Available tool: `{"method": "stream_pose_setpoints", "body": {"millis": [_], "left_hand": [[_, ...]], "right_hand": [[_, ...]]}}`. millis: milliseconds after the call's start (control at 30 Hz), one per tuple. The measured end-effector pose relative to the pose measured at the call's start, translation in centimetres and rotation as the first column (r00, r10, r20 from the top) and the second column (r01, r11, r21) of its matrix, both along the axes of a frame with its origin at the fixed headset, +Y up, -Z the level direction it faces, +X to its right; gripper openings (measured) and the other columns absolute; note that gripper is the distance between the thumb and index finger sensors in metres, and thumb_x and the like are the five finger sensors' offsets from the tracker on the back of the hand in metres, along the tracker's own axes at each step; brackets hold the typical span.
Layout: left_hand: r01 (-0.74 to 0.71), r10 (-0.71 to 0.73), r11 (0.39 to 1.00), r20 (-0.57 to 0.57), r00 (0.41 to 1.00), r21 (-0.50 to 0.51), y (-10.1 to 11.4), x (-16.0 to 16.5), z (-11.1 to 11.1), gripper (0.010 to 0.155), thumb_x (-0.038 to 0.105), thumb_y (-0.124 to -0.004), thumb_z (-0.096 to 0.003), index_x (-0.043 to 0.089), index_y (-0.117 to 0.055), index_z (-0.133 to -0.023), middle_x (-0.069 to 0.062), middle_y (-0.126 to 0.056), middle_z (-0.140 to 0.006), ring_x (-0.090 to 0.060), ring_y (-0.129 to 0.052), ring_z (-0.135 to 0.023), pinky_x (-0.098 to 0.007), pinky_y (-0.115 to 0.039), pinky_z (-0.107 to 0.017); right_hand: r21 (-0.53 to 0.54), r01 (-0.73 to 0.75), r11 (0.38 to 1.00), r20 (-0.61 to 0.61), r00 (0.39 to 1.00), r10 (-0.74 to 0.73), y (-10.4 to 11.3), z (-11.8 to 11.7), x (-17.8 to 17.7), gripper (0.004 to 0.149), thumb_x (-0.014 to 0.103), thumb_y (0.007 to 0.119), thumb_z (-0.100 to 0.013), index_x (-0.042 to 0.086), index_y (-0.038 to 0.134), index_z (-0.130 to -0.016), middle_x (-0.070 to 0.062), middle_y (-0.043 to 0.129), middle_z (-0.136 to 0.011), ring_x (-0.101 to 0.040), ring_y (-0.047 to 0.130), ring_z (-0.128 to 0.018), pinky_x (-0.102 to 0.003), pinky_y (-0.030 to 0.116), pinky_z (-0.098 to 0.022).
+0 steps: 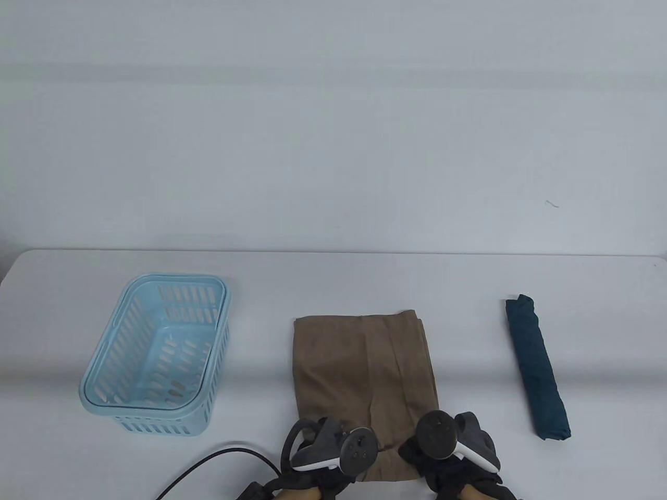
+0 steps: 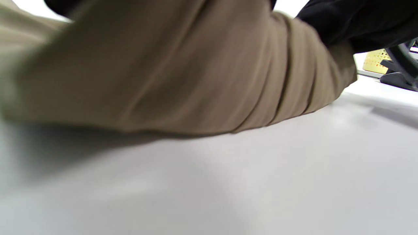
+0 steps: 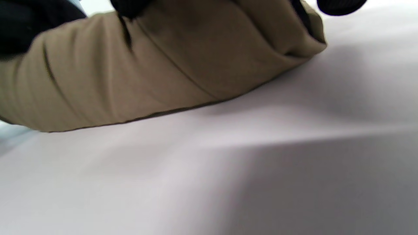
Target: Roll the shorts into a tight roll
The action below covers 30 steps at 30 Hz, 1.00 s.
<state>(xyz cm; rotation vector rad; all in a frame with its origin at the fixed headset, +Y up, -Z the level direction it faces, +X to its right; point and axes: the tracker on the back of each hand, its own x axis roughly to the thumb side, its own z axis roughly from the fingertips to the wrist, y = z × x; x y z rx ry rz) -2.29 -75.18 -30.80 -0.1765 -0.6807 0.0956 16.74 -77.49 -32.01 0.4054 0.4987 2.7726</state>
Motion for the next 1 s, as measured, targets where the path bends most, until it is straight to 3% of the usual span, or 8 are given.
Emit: {"method": "stream_pose_setpoints", "body": {"millis": [100, 233, 333, 433, 600, 733, 833, 1000], "left_hand": [[0.029, -0.035, 0.997, 0.085, 0.996, 0.073, 1.6, 0.4, 1.0, 0.046, 0.032, -0.072, -0.0493, 0.017, -0.072, -0.093, -0.015, -0.08, -0.094, -0.032, -0.087, -0.079, -0.072, -0.049, -0.067], [0.158, -0.17, 0.981, 0.096, 0.981, 0.114, 1.0, 0.4, 1.4, 0.056, 0.035, -0.075, -0.0476, 0.016, -0.067, -0.099, -0.017, -0.073, -0.101, -0.037, -0.081, -0.087, -0.075, -0.043, -0.067], [0.216, -0.223, 0.973, 0.089, 0.971, 0.083, 0.3, 0.5, 1.3, 0.066, 0.039, -0.076, -0.0467, 0.01, -0.059, -0.104, -0.022, -0.064, -0.106, -0.042, -0.073, -0.093, -0.076, -0.039, -0.067], [0.268, -0.275, 0.959, 0.078, 0.958, 0.089, -0.5, 0.6, 1.1, 0.073, 0.042, -0.075, -0.046, 0.008, -0.053, -0.107, -0.024, -0.059, -0.108, -0.044, -0.069, -0.095, -0.076, -0.037, -0.067], [0.297, -0.299, 0.954, 0.078, 0.951, 0.045, -1.9, 0.8, 1.1, 0.08, 0.045, -0.075, -0.0448, 0.003, -0.049, -0.108, -0.029, -0.054, -0.108, -0.049, -0.063, -0.096, -0.077, -0.035, -0.067], [0.3, -0.305, 0.952, 0.085, 0.949, 0.062, -2.1, 1.0, 1.1, 0.079, 0.044, -0.074, -0.0457, 0.001, -0.05, -0.107, -0.031, -0.052, -0.108, -0.051, -0.06, -0.095, -0.076, -0.035, -0.067], [0.334, -0.338, 0.941, 0.085, 0.937, 0.059, -1.9, 1.0, 1.2, 0.076, 0.043, -0.068, -0.049, 0.0, -0.048, -0.108, -0.031, -0.034, -0.106, -0.053, -0.041, -0.094, -0.075, -0.027, -0.065], [0.283, -0.281, 0.959, 0.059, 0.958, -0.03, -1.1, 0.6, 0.5, 0.071, 0.038, -0.062, -0.0496, 0.0, -0.051, -0.108, -0.027, -0.057, -0.103, -0.048, -0.062, -0.091, -0.073, -0.039, -0.067]], "right_hand": [[0.027, -0.007, 1.0, 0.018, 1.0, 0.006, 0.0, 0.0, -0.1, 0.049, 0.042, 0.055, -0.051, 0.014, 0.086, -0.078, -0.01, 0.088, -0.07, -0.034, 0.08, -0.065, -0.07, 0.044, -0.067], [0.087, -0.021, 0.996, 0.056, 0.998, 0.017, 0.2, 0.2, 0.1, 0.049, 0.043, 0.057, -0.05, 0.015, 0.086, -0.078, -0.011, 0.089, -0.071, -0.035, 0.081, -0.065, -0.069, 0.045, -0.067], [0.189, -0.026, 0.982, 0.032, 0.999, 0.021, 0.9, 0.8, 0.2, 0.052, 0.039, 0.065, -0.05, 0.015, 0.071, -0.095, -0.013, 0.073, -0.093, -0.038, 0.067, -0.084, -0.071, 0.037, -0.068], [0.272, -0.048, 0.961, -0.072, 0.995, 0.07, 1.5, 1.5, 0.0, 0.057, 0.041, 0.068, -0.048, 0.018, 0.063, -0.1, -0.012, 0.063, -0.1, -0.038, 0.058, -0.091, -0.071, 0.032, -0.069], [0.175, -0.137, 0.975, -0.178, 0.97, 0.168, 0.5, 1.7, -1.0, 0.068, 0.048, 0.071, -0.045, 0.015, 0.056, -0.103, -0.014, 0.054, -0.105, -0.04, 0.048, -0.096, -0.072, 0.025, -0.069], [0.251, -0.194, 0.948, -0.18, 0.953, 0.243, -0.1, 1.9, -1.6, 0.07, 0.047, 0.072, -0.044, 0.014, 0.054, -0.103, -0.014, 0.054, -0.104, -0.04, 0.05, -0.095, -0.071, 0.028, -0.069], [0.233, -0.168, 0.958, -0.178, 0.961, 0.212, 0.1, 1.8, -1.5, 0.067, 0.046, 0.069, -0.046, 0.013, 0.058, -0.103, -0.015, 0.058, -0.104, -0.04, 0.052, -0.095, -0.071, 0.029, -0.07], [0.143, -0.07, 0.987, -0.152, 0.984, 0.092, 0.3, 1.1, -0.8, 0.062, 0.045, 0.062, -0.049, 0.012, 0.063, -0.102, -0.016, 0.062, -0.103, -0.041, 0.055, -0.094, -0.072, 0.03, -0.069]]}}
